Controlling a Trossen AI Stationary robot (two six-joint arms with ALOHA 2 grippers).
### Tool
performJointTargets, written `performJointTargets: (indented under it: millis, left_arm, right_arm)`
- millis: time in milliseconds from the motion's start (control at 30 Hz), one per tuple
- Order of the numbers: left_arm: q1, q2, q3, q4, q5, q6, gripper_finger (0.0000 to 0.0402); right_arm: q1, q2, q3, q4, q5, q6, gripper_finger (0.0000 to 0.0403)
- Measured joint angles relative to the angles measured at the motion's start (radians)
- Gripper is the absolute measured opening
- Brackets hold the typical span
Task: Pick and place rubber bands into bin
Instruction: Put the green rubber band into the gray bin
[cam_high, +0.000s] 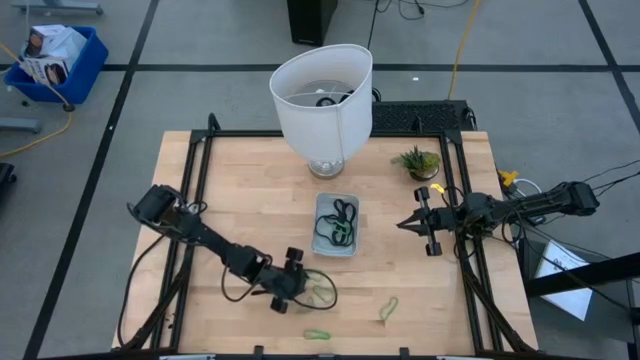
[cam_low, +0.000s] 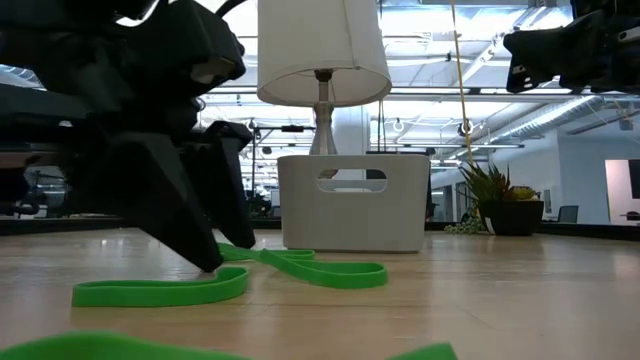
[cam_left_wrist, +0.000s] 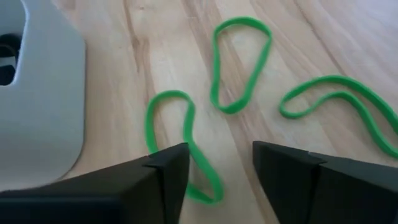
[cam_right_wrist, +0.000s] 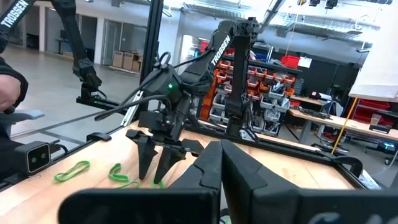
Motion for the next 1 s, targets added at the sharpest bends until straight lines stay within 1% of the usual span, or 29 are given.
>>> performJointTargets:
  millis: [100, 167, 267, 300, 433, 567, 667, 767, 900, 1000]
  left_arm:
    - [0.012, 0.001, 0.0, -0.003, 0.014, 0.0, 0.0136]
    - [0.022, 0.001, -0.001, -0.005, 0.043, -0.006, 0.0098]
    - [0.027, 0.002, -0.002, -0.008, 0.065, 0.002, 0.0027]
    - [0.026, 0.002, -0.002, -0.008, 0.066, 0.014, 0.0014]
    - [0.012, -0.012, -0.003, -0.018, 0.037, 0.055, 0.0009]
    - [-0.006, -0.087, -0.007, -0.073, -0.047, 0.076, 0.0005]
    - [-0.025, -0.188, -0.005, -0.149, -0.136, 0.08, 0.0004]
    - [-0.043, -0.295, -0.005, -0.249, -0.194, 0.083, 0.0004]
    - [-0.076, -0.442, -0.007, -0.328, -0.246, 0.084, 0.0003]
    - [-0.105, -0.547, -0.048, -0.35, -0.249, 0.117, 0.0002]
  right_arm:
    - [0.0, 0.0, 0.0, 0.0, 0.0, 0.007, 0.0]
    - [0.0, 0.0, 0.0, 0.0, 0.0, 0.008, 0.0]
    - [0.0, 0.0, 0.0, 0.0, 0.0, 0.027, 0.0]
    - [0.0, 0.0, 0.0, 0.0, 0.0, 0.03, 0.0]
    - [0.0, 0.0, 0.0, -0.003, 0.0, 0.033, 0.0]
    - [0.0, 0.0, 0.0, -0.005, 0.0, 0.032, 0.0]
    - [0.0, 0.0, 0.0, -0.008, 0.001, 0.032, 0.0]
    - [0.0, 0.003, 0.0, -0.008, 0.003, 0.031, 0.0]
    - [0.0, 0.006, 0.0, -0.008, 0.003, 0.031, 0.0]
    - [0.0, 0.011, 0.0, -0.008, 0.003, 0.03, 0.0]
